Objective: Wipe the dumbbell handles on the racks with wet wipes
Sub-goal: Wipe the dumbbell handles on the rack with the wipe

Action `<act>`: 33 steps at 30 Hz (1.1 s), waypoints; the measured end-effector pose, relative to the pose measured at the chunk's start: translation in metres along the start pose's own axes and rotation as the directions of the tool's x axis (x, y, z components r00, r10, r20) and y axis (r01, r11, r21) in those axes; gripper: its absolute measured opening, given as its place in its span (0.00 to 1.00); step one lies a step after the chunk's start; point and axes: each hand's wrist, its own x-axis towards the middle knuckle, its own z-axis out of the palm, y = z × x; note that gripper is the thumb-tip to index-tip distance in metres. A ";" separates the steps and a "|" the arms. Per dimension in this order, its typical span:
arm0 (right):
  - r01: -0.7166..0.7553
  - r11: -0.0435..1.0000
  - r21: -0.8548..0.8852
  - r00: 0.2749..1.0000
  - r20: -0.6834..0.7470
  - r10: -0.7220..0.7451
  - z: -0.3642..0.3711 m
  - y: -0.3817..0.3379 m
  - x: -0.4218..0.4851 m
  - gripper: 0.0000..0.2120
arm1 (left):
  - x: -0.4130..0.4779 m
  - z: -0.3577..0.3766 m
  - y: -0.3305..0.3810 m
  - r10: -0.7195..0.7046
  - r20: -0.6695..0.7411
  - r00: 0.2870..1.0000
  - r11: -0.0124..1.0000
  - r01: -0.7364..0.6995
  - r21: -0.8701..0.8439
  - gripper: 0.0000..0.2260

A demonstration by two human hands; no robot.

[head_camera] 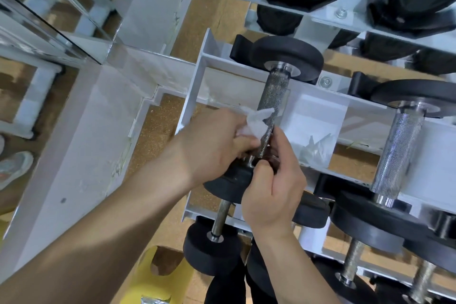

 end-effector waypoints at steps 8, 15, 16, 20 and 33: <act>0.000 1.000 -0.015 1.000 0.006 0.000 0.000 0.000 -0.001 0.31 | 0.009 0.009 0.014 0.063 -0.489 0.870 0.996 -0.089 -0.030 0.11; 0.015 1.000 0.017 1.000 0.024 -0.015 0.000 -0.001 0.002 0.31 | 0.038 0.019 0.017 0.271 -0.644 0.715 0.952 -0.296 0.072 0.06; 0.013 1.000 0.027 1.000 0.027 -0.013 0.000 -0.001 0.002 0.31 | 0.044 0.019 0.014 0.306 -0.643 0.702 0.942 -0.319 0.101 0.07; 0.006 0.999 0.042 1.000 0.011 -0.006 0.001 0.000 0.002 0.30 | 0.053 0.015 0.009 0.387 -0.586 0.712 0.915 -0.377 0.145 0.05; 0.011 0.992 0.122 0.994 -0.110 0.002 0.001 -0.003 -0.003 0.28 | 0.017 -0.011 0.012 0.332 0.050 0.942 0.926 -0.336 0.172 0.05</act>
